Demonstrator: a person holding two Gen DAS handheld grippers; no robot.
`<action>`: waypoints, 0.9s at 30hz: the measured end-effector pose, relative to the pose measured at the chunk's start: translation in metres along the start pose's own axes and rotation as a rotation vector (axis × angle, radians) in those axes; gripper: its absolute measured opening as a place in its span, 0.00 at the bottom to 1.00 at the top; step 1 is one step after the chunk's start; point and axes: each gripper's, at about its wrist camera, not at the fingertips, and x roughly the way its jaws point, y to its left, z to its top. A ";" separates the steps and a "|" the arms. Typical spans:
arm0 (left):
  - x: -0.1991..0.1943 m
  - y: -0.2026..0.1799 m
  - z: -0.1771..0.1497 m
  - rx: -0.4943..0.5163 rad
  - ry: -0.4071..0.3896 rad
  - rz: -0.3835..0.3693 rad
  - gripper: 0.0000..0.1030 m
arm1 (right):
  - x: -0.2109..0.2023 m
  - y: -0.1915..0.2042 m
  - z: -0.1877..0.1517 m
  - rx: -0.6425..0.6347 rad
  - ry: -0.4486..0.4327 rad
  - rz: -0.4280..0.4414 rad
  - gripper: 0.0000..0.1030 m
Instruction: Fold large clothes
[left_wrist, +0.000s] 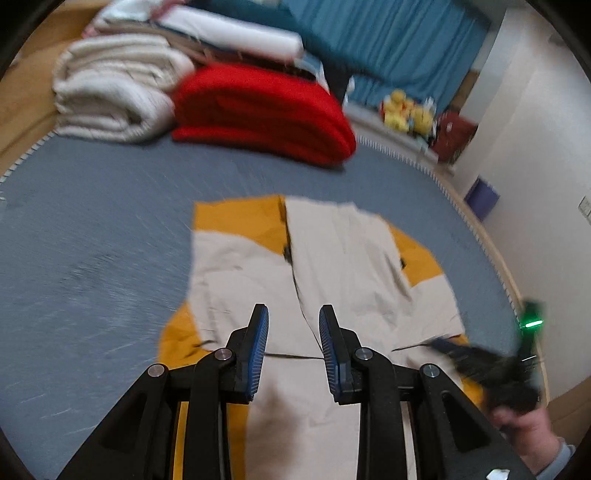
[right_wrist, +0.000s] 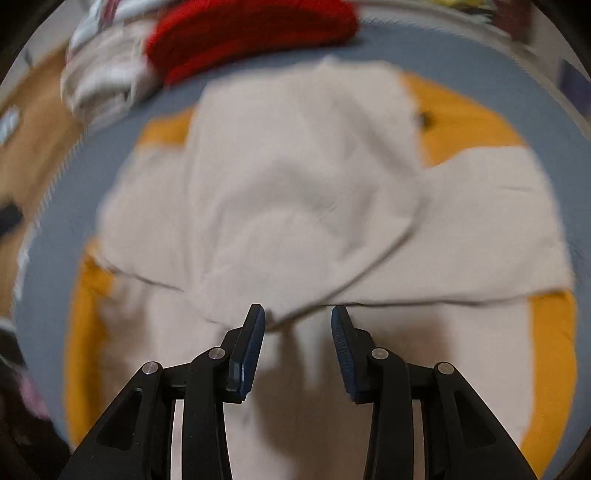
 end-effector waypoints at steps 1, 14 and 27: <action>-0.016 0.005 -0.002 -0.016 -0.014 -0.001 0.25 | -0.028 -0.002 -0.001 0.005 -0.065 -0.005 0.38; -0.178 0.032 -0.153 0.038 -0.133 0.089 0.14 | -0.332 -0.092 -0.173 0.037 -0.570 -0.210 0.38; -0.120 0.066 -0.200 -0.061 0.153 0.177 0.08 | -0.273 -0.174 -0.255 0.183 -0.301 -0.300 0.38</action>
